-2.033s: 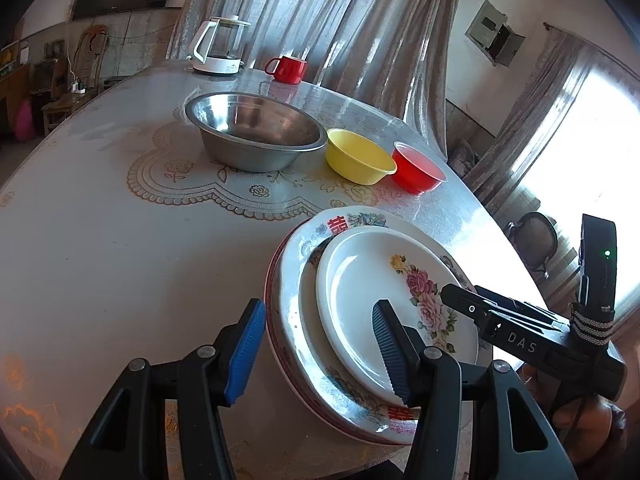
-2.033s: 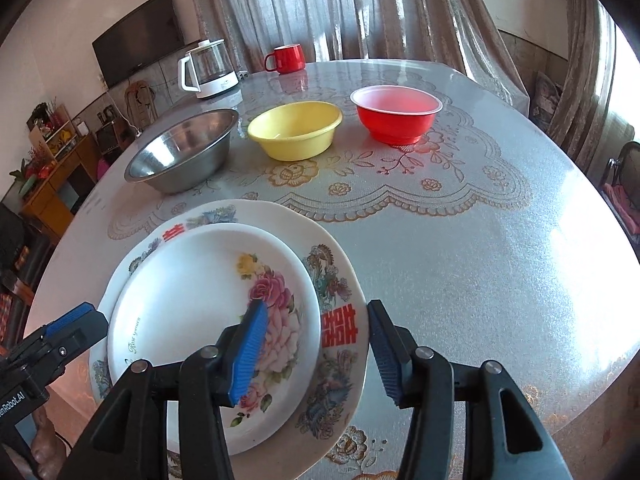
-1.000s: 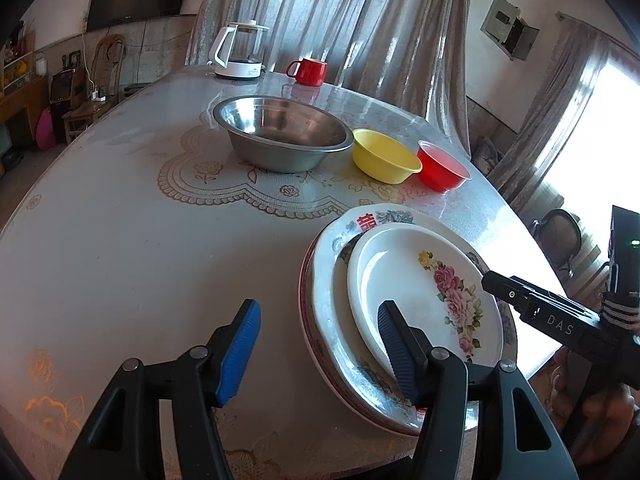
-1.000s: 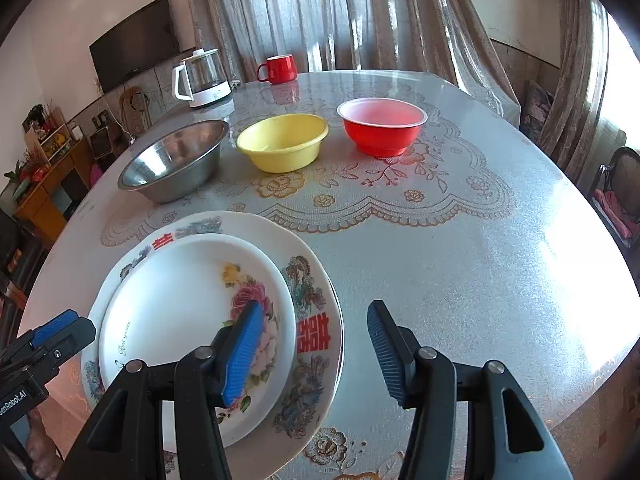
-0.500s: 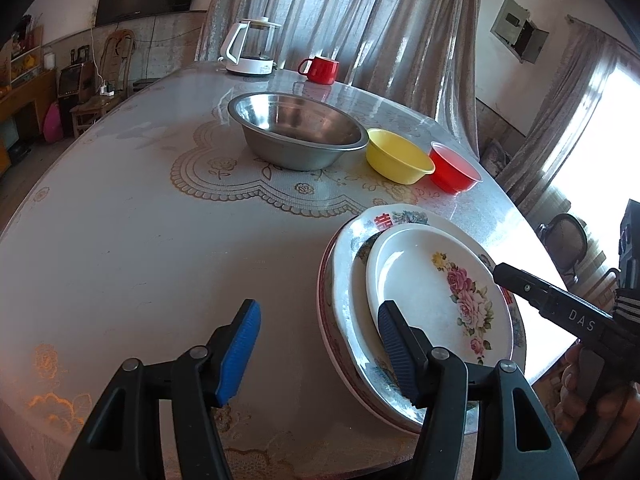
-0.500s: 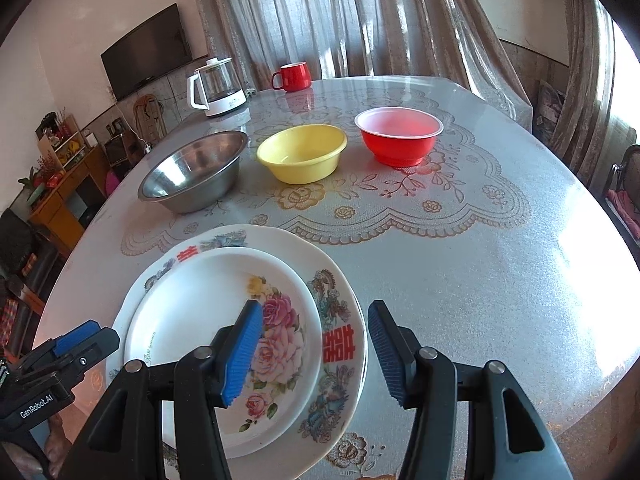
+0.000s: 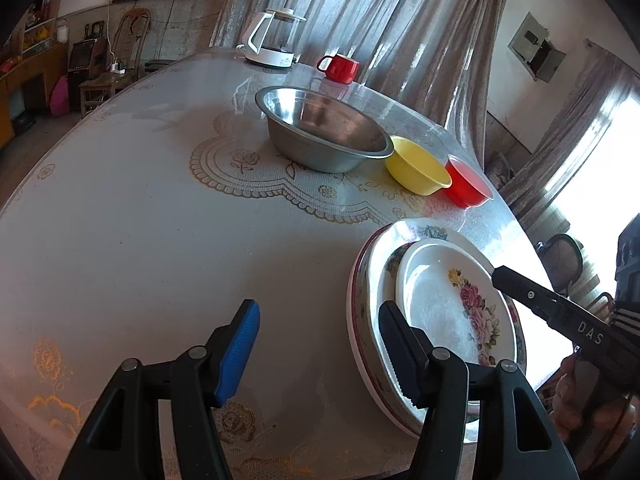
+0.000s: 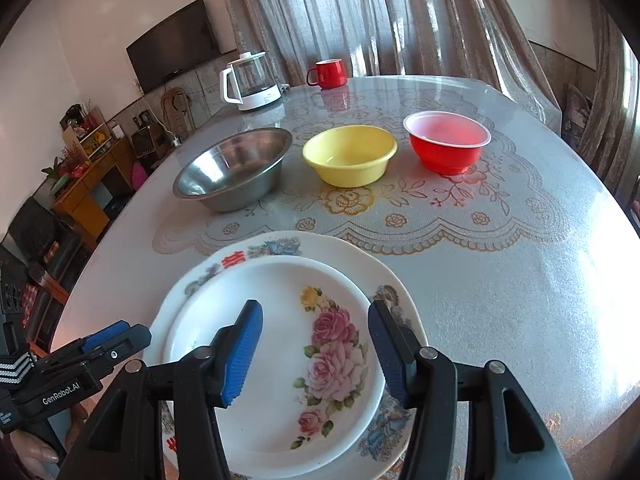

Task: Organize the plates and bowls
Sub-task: 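Open the left gripper and withdraw from the plate stack, then grasp the rim of the steel bowl with the left gripper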

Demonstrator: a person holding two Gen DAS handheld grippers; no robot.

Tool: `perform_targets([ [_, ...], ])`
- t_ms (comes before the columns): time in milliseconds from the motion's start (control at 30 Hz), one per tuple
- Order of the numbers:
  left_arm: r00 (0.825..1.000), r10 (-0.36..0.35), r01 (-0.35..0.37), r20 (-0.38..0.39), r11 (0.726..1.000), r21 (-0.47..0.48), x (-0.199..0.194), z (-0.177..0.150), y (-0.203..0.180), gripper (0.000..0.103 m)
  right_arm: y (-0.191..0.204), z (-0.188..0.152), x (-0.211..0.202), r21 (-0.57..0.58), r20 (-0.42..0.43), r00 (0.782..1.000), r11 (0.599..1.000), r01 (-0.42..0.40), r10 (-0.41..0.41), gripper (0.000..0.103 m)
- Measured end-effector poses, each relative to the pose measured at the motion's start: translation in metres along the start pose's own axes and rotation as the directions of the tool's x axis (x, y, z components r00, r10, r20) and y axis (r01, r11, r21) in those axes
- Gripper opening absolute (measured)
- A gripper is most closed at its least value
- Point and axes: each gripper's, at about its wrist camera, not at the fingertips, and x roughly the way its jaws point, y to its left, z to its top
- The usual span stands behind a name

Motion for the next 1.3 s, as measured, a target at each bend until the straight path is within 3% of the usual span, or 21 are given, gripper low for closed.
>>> perform_targets([
  [100, 0.999, -0.024, 0.024, 0.023, 1.0, -0.001, -0.004, 0.005, 0.001, 0.063, 0.004, 0.006, 0.004, 0.004, -0.005, 1.0, 1.0, -0.026, 0.026, 0.056],
  [333, 0.999, 0.013, -0.013, 0.038, 1.0, -0.009, 0.003, 0.026, 0.011, 0.062, 0.017, 0.018, 0.017, 0.013, -0.03, 0.994, 0.995, -0.102, 0.103, 0.056],
  [433, 0.999, 0.007, -0.006, 0.049, 0.999, -0.034, 0.006, 0.038, 0.019, 0.053, 0.022, 0.027, 0.028, 0.024, -0.05, 0.989, 0.99, -0.142, 0.143, 0.056],
  [633, 0.998, 0.017, -0.014, 0.065, 0.999, -0.048, 0.017, 0.067, 0.027, 0.05, 0.031, 0.047, 0.046, 0.05, -0.068, 0.981, 0.983, -0.177, 0.18, 0.056],
  [1067, 0.996, 0.039, -0.035, 0.083, 0.998, -0.049, 0.064, 0.134, 0.03, 0.051, 0.031, 0.103, 0.112, 0.148, -0.119, 0.973, 0.973, -0.179, 0.197, 0.056],
  [1300, 0.999, 0.04, -0.037, 0.029, 0.996, -0.087, 0.104, 0.157, 0.037, 0.051, 0.024, 0.123, 0.152, 0.223, -0.162, 0.967, 0.962, -0.159, 0.197, 0.056],
])
